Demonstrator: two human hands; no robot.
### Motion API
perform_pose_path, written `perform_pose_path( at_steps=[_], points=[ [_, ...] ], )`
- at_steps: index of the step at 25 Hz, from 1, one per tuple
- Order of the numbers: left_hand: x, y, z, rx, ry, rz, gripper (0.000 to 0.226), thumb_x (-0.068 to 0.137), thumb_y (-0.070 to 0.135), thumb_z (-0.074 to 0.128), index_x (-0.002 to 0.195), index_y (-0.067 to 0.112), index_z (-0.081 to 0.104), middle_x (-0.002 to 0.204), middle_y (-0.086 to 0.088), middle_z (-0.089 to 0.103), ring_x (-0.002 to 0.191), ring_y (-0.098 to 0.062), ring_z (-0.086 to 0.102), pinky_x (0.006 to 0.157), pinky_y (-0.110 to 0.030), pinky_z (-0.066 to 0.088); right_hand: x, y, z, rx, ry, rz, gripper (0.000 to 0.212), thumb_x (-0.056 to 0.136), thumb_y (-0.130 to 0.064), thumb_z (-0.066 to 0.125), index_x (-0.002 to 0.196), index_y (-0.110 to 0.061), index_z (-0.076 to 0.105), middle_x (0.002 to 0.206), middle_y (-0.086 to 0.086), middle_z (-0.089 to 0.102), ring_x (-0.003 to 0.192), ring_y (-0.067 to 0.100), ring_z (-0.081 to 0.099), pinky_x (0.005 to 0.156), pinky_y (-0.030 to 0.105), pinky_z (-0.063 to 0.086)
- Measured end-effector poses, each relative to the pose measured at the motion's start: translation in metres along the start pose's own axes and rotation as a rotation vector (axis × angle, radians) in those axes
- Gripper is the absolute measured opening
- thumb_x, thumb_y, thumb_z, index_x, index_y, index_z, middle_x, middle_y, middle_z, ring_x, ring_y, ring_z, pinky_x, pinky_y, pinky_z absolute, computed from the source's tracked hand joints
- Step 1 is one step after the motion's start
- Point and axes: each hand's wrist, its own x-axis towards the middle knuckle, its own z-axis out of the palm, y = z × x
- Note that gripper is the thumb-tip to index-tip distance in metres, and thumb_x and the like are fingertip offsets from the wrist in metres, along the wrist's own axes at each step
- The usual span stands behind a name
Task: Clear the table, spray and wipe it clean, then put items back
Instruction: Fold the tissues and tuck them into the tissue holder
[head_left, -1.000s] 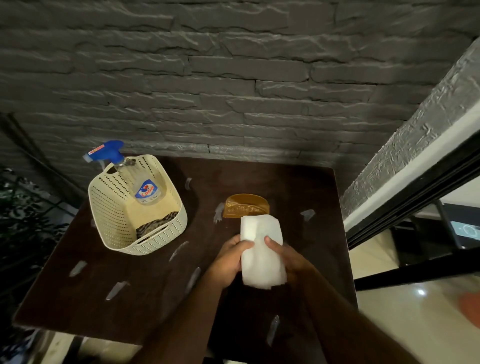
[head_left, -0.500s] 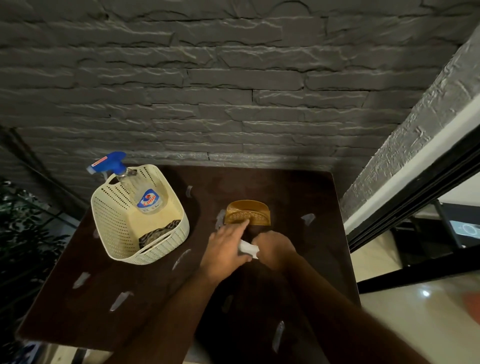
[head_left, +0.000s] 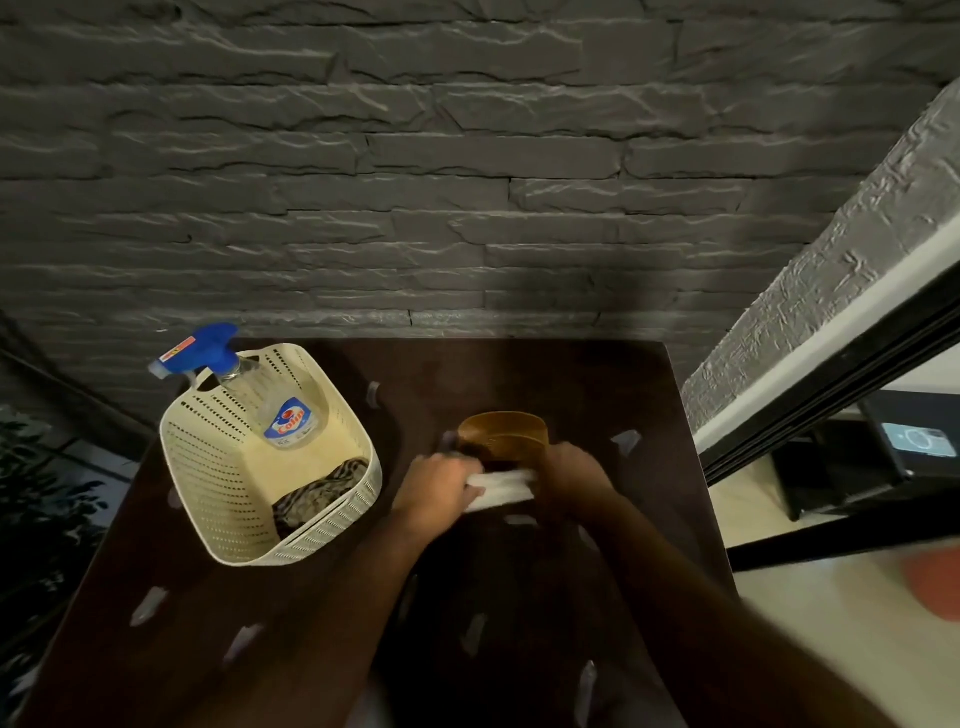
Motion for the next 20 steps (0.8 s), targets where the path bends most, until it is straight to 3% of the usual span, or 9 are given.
perform_pose_path(
  at_steps=[2, 6, 14, 20],
  points=[
    [0.024, -0.006, -0.025, -0.059, 0.111, 0.009, 0.018, 0.089, 0.036, 0.06, 0.102, 0.025, 0.065, 0.098, 0.003, 0.069, 0.093, -0.02, 0.063, 0.078, -0.032, 0.043, 0.016, 0.002, -0.029, 0.055, 0.115, 0.026, 0.024, 0.086, -0.023, 0.061, 0.109, -0.02, 0.066, 0.101, 0.002, 0.069, 0.093, 0.021, 0.066, 0.08, 0.035, 0.054],
    [0.062, -0.016, -0.058, -0.098, 0.151, 0.049, 0.014, 0.09, 0.034, 0.058, 0.102, 0.029, 0.065, 0.091, 0.007, 0.068, 0.085, -0.013, 0.063, 0.075, -0.03, 0.046, 0.044, 0.008, -0.051, 0.143, 0.232, 0.039, 0.02, 0.087, -0.021, 0.061, 0.107, -0.024, 0.066, 0.095, -0.002, 0.068, 0.085, 0.016, 0.064, 0.074, 0.032, 0.054],
    [0.084, -0.028, -0.023, -0.01, -0.016, 0.018, 0.013, 0.093, 0.032, 0.054, 0.103, 0.028, 0.062, 0.097, 0.005, 0.066, 0.092, -0.015, 0.061, 0.077, -0.032, 0.043, 0.071, 0.016, -0.015, 0.12, 0.156, 0.112, 0.022, 0.09, -0.02, 0.055, 0.109, -0.023, 0.066, 0.101, 0.003, 0.07, 0.09, 0.021, 0.066, 0.08, 0.037, 0.055],
    [0.086, -0.032, -0.008, -0.087, -0.114, -0.021, 0.02, 0.092, 0.034, 0.055, 0.111, 0.031, 0.059, 0.105, 0.006, 0.063, 0.098, -0.014, 0.058, 0.085, -0.034, 0.045, 0.074, 0.033, -0.01, 0.119, 0.067, 0.157, 0.028, 0.091, -0.023, 0.056, 0.118, -0.025, 0.063, 0.112, 0.001, 0.067, 0.099, 0.019, 0.063, 0.072, 0.025, 0.042]
  ],
)
